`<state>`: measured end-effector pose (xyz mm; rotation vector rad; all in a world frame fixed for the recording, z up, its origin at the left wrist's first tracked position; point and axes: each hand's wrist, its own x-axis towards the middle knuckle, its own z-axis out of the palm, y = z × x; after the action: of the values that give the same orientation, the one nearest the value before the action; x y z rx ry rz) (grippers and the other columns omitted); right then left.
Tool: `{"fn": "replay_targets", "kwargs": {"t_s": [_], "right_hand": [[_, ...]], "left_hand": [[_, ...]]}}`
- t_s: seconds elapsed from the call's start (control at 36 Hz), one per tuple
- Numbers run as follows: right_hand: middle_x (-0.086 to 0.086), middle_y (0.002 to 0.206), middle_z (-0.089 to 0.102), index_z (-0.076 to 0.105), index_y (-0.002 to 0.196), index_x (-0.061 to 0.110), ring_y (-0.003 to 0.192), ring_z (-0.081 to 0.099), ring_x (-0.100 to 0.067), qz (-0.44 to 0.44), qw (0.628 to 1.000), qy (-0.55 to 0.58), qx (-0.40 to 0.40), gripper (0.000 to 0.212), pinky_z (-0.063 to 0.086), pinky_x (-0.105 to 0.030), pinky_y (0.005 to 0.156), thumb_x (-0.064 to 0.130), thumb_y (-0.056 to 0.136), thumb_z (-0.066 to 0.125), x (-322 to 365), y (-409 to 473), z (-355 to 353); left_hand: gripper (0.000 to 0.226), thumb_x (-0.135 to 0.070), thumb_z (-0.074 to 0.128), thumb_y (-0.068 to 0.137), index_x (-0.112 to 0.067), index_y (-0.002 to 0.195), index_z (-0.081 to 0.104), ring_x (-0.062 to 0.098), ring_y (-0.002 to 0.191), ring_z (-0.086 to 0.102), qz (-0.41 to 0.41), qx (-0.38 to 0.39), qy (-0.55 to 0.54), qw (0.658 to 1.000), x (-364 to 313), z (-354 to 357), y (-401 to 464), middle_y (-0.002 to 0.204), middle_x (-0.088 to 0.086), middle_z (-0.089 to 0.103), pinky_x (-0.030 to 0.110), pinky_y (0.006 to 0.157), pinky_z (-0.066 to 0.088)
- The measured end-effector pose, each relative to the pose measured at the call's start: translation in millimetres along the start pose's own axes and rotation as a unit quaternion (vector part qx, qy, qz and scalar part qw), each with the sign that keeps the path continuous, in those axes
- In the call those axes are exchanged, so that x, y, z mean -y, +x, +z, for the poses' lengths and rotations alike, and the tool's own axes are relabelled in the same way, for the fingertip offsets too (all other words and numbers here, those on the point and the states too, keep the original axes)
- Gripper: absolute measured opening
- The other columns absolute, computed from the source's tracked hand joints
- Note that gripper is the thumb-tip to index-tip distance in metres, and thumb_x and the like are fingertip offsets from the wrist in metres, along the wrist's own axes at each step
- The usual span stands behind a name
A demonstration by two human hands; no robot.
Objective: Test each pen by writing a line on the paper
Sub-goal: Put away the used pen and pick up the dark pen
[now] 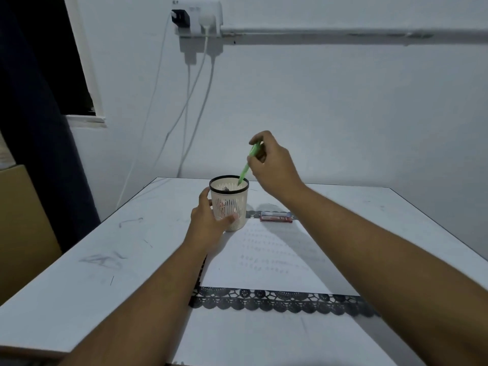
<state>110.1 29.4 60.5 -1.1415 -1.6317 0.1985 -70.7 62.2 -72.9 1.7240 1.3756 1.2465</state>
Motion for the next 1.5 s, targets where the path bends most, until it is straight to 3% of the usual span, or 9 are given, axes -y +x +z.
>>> {"fn": "replay_targets", "kwargs": {"t_s": [0.36, 0.61, 0.83, 0.94, 1.06, 1.11, 1.19, 1.28, 1.5], "right_hand": [[0.003, 0.093, 0.073, 0.054, 0.129, 0.032, 0.081, 0.065, -0.024, -0.052, 0.952, -0.291, 0.085, 0.031, 0.054, -0.038, 0.069, 0.029, 0.099, 0.053, -24, 2, 36], [0.009, 0.099, 0.076, 0.075, 0.112, 0.032, 0.092, 0.065, -0.019, -0.057, 0.943, -0.292, 0.149, 0.026, 0.05, -0.033, 0.072, 0.036, 0.103, 0.051, -24, 0, 37], [0.014, 0.101, 0.068, 0.067, 0.119, 0.03, 0.078, 0.055, -0.003, -0.025, 0.984, -0.169, 0.049, 0.022, 0.046, -0.031, 0.072, 0.031, 0.104, 0.051, -33, -19, 9], [0.006, 0.077, 0.064, 0.06, 0.09, 0.029, 0.068, 0.056, -0.01, 0.022, 0.989, -0.142, 0.048, 0.013, 0.05, -0.037, 0.065, 0.029, 0.1, 0.053, -43, -39, -12], [0.004, 0.061, 0.055, 0.048, 0.069, 0.023, 0.057, 0.047, -0.015, 0.08, 0.969, -0.205, 0.112, 0.034, 0.039, -0.033, 0.058, 0.033, 0.1, 0.055, -56, -69, -34], [0.004, 0.058, 0.049, 0.044, 0.066, 0.019, 0.055, 0.041, -0.016, 0.091, 0.955, -0.246, 0.137, 0.038, 0.033, -0.032, 0.056, 0.033, 0.1, 0.054, -63, -82, -42], [0.004, 0.056, 0.046, 0.043, 0.061, 0.02, 0.052, 0.041, -0.017, 0.104, 0.94, -0.282, 0.163, 0.041, 0.03, -0.03, 0.054, 0.034, 0.098, 0.055, -64, -94, -53], [0.004, 0.058, 0.051, 0.046, 0.062, 0.019, 0.056, 0.048, -0.018, 0.096, 0.922, -0.323, 0.191, 0.039, 0.033, -0.031, 0.054, 0.035, 0.097, 0.056, -67, -111, -54], [0.0, 0.063, 0.051, 0.046, 0.065, 0.017, 0.06, 0.047, -0.018, 0.085, 0.895, -0.372, 0.231, 0.042, 0.026, -0.031, 0.053, 0.039, 0.101, 0.048, -76, -129, -48]], "left_hand": [[0.102, -0.061, 0.08, 0.063, -0.039, 0.148, 0.028, 0.026, 0.134, 0.051, 0.001, 0.009, 0.003, 1.0, 1, -1, 2, 0.14, -0.003, 0.059, 0.056, 0.105, 0.049], [0.088, -0.04, 0.086, 0.077, -0.032, 0.148, 0.035, 0.023, 0.124, 0.059, 0.013, 0.0, 0.005, 1.0, 1, -1, 2, 0.132, -0.002, 0.064, 0.052, 0.102, 0.052], [0.109, -0.049, 0.087, 0.073, -0.036, 0.157, 0.018, 0.028, 0.14, 0.043, 0.017, -0.029, 0.018, 0.999, -5, -2, 0, 0.155, -0.003, 0.045, 0.057, 0.11, 0.045], [0.096, -0.036, 0.083, 0.082, -0.023, 0.156, 0.023, 0.021, 0.14, 0.027, 0.145, -0.137, 0.061, 0.978, -28, -9, -16, 0.153, 0.002, 0.036, 0.047, 0.108, 0.042], [0.037, -0.032, 0.066, 0.087, -0.012, 0.116, 0.057, 0.024, 0.109, 0.044, 0.324, -0.215, 0.149, 0.909, -53, -5, -34, 0.118, 0.006, 0.055, 0.037, 0.095, 0.036], [0.02, -0.034, 0.054, 0.092, -0.016, 0.09, 0.061, 0.021, 0.093, 0.048, 0.375, -0.193, 0.204, 0.883, -62, 2, -39, 0.096, -0.001, 0.059, 0.036, 0.084, 0.032], [0.034, -0.038, 0.043, 0.1, -0.02, 0.072, 0.054, 0.017, 0.067, 0.049, 0.355, -0.06, 0.259, 0.896, -69, 19, -45, 0.067, -0.008, 0.052, 0.042, 0.071, 0.044], [0.036, -0.042, 0.041, 0.103, -0.023, 0.075, 0.051, 0.018, 0.068, 0.052, 0.301, 0.034, 0.303, 0.904, -59, 37, -54, 0.067, -0.006, 0.051, 0.037, 0.058, 0.043], [0.044, -0.038, 0.048, 0.101, -0.021, 0.06, 0.042, 0.019, 0.066, 0.051, 0.199, 0.125, 0.348, 0.908, -50, 47, -59, 0.065, -0.004, 0.051, 0.033, 0.059, 0.041]]}}
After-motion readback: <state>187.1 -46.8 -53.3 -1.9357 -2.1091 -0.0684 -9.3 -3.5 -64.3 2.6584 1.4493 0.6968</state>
